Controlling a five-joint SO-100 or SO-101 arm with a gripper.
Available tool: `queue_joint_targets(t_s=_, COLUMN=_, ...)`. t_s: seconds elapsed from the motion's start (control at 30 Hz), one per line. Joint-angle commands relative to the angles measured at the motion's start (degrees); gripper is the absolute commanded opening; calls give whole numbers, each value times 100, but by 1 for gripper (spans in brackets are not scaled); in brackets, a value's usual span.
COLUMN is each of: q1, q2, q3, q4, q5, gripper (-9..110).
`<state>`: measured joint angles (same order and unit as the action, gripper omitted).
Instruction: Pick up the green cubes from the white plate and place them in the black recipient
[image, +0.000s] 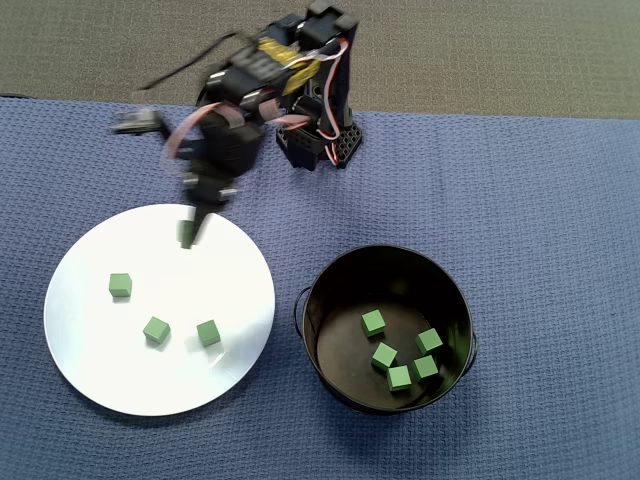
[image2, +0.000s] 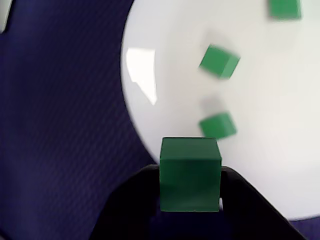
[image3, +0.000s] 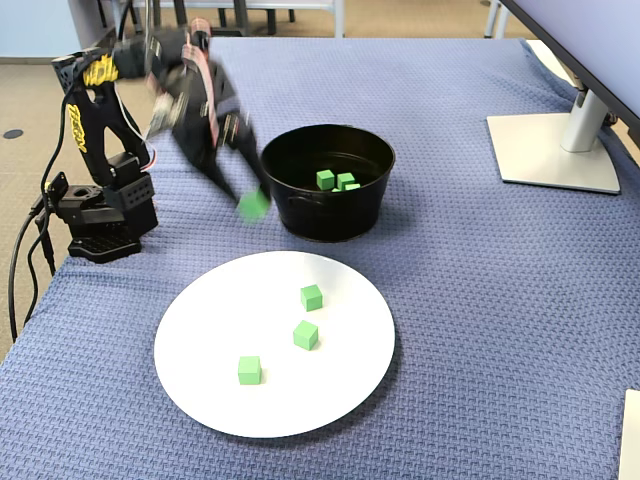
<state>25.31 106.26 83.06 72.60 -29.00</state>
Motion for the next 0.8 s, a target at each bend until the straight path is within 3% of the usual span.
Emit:
queue_joint_targets(t_s=0.0, q1=-1740, q2=642, q3=229, q4=18, q5=1028, gripper=0)
queue_joint_targets(t_s=0.27, q1=-3973, q2=343, q3=1582, q4=-1705, q5=1775, gripper=1)
queue_joint_targets(t_s=0.33, q1=-4289, q2=114, q3=1556, q4=-1696, q5=1731, gripper=27)
queue_joint_targets(t_s=0.4, q1=-4430, q2=-62, q3=1415, q4=-1468, q5=1433, gripper=34)
queue_joint_targets(t_s=0.57, q1=-3639, q2=-53, q3=1090, q4=-1477, q5=1055, gripper=32)
queue_joint_targets(t_s=0.77, q1=-1371, q2=-308, q3=483, q4=-747, q5=-501, gripper=26)
